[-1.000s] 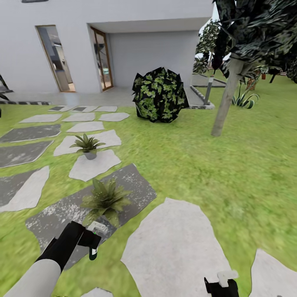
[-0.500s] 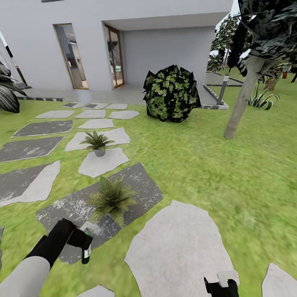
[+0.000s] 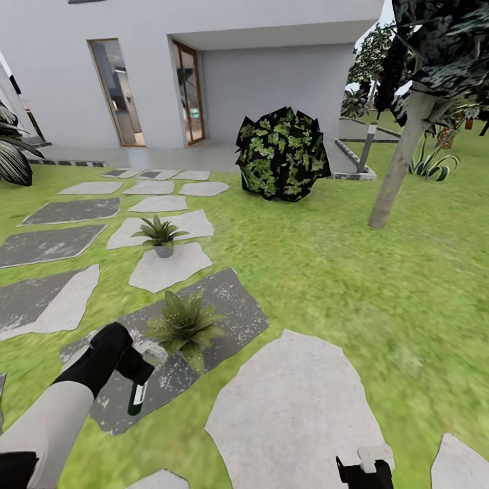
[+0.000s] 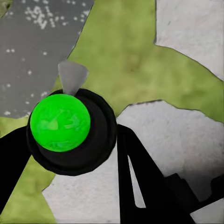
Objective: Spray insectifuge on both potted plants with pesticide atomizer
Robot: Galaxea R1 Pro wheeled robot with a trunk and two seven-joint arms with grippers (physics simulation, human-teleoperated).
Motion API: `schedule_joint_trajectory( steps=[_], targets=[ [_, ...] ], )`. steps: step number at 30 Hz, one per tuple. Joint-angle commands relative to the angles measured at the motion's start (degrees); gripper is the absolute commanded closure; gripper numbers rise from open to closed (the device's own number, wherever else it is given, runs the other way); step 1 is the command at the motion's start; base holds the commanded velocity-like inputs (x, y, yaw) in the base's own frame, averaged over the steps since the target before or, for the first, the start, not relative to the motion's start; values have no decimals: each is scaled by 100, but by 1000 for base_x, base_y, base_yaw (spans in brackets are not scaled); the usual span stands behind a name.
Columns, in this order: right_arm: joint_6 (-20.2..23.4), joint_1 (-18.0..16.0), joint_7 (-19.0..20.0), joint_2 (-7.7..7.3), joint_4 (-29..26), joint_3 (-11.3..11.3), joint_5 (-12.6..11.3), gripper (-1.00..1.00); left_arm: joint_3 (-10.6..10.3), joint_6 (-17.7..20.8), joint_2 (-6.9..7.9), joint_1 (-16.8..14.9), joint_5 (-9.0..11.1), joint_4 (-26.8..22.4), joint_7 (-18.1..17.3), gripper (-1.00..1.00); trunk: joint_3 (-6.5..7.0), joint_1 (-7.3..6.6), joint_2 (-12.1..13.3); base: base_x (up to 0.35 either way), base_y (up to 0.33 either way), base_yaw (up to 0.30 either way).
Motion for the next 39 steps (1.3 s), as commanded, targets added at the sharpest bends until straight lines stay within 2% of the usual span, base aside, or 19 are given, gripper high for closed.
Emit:
schedule_joint_trajectory(
  steps=[1,11,19,31,39],
  targets=[
    [-23,-4,20,0,4,-48,35,-100,-1,34,-1,0,-59,-8,-60,100,-5,-1,-2,0,0,0],
    [-23,-3,19,0,4,-48,35,-100,-4,84,-3,-67,-70,-8,-74,100,-5,-1,-2,179,-118,16],
    [-23,-6,19,0,13,-48,35,-100,-4,84,-8,-45,-76,-8,-74,100,-5,-1,-2,224,-159,225],
    [-23,-7,19,0,12,-48,35,-100,16,84,99,-12,-79,1,-66,100,-5,-1,-2,16,-9,33],
    [-23,-3,19,1,11,-48,35,-100,-29,84,44,19,-85,1,-65,100,-5,-1,-2,112,-69,151]
  ],
)
